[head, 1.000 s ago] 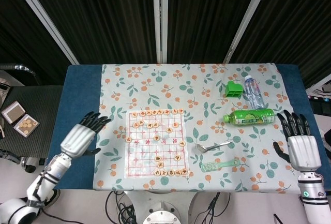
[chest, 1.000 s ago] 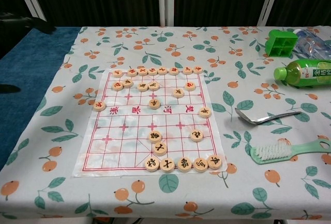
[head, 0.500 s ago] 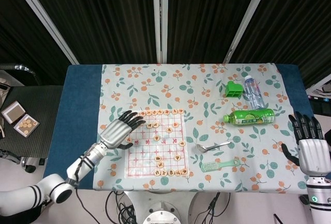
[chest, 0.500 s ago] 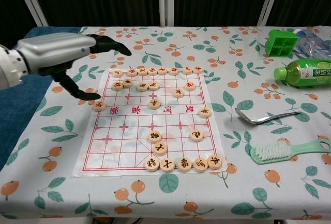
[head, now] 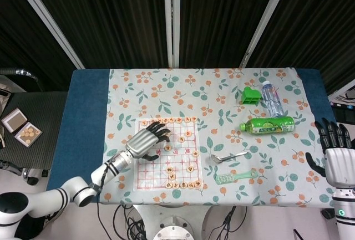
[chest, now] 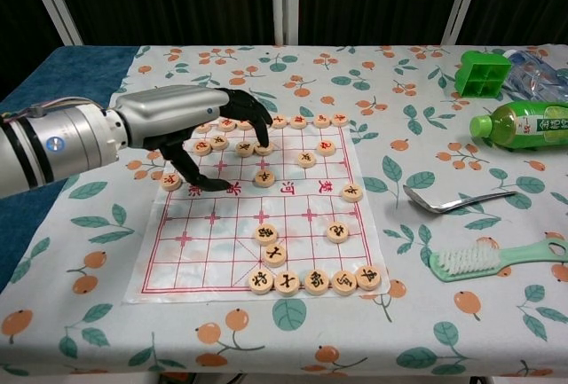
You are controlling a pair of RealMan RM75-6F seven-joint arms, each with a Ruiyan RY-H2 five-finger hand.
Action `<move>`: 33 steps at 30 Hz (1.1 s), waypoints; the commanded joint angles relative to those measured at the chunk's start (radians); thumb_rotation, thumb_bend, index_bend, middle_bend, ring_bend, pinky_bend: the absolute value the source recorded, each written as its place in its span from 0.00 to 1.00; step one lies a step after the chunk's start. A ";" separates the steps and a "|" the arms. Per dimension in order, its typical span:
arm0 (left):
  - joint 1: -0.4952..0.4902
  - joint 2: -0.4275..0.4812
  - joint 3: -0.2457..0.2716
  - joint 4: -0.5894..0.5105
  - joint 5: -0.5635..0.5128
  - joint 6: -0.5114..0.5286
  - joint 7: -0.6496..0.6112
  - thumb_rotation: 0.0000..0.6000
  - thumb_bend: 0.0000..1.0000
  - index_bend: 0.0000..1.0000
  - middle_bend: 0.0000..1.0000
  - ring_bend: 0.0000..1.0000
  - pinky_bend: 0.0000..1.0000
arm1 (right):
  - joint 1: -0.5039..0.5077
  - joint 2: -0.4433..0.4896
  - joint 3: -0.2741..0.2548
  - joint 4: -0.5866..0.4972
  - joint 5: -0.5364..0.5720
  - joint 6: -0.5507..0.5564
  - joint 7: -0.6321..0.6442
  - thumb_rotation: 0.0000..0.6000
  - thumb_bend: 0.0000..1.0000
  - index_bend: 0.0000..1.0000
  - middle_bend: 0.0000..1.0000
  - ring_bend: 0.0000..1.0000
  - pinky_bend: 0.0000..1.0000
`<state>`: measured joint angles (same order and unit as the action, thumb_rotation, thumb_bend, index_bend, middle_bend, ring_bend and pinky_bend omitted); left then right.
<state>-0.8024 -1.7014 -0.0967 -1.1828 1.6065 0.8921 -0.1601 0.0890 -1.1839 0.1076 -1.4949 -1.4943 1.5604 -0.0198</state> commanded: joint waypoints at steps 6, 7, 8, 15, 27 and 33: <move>-0.044 -0.062 0.006 0.097 -0.001 0.000 -0.030 1.00 0.26 0.31 0.12 0.00 0.00 | -0.004 -0.012 0.011 0.023 -0.005 0.021 0.027 1.00 0.24 0.00 0.00 0.00 0.00; -0.047 -0.068 0.007 0.106 -0.002 -0.001 -0.033 1.00 0.26 0.31 0.12 0.00 0.00 | -0.004 -0.015 0.012 0.028 -0.005 0.024 0.032 1.00 0.24 0.00 0.00 0.00 0.00; -0.052 -0.075 0.011 0.119 -0.003 -0.004 -0.037 1.00 0.27 0.31 0.12 0.00 0.00 | -0.005 -0.018 0.014 0.035 -0.007 0.027 0.037 1.00 0.24 0.00 0.00 0.00 0.00; -0.066 -0.116 0.029 0.201 -0.006 -0.005 -0.053 1.00 0.27 0.33 0.12 0.00 0.00 | -0.003 -0.017 0.020 0.046 -0.009 0.029 0.047 1.00 0.24 0.00 0.00 0.00 0.00; -0.075 -0.152 0.061 0.274 0.007 0.030 -0.105 1.00 0.30 0.40 0.12 0.00 0.00 | 0.001 -0.014 0.024 0.050 0.000 0.015 0.047 1.00 0.24 0.00 0.00 0.00 0.00; -0.076 -0.164 0.072 0.297 0.010 0.043 -0.119 1.00 0.30 0.42 0.12 0.00 0.00 | 0.003 -0.015 0.024 0.051 0.004 0.007 0.045 1.00 0.24 0.00 0.00 0.00 0.00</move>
<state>-0.8782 -1.8646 -0.0262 -0.8863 1.6159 0.9333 -0.2777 0.0915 -1.1988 0.1315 -1.4445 -1.4906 1.5677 0.0256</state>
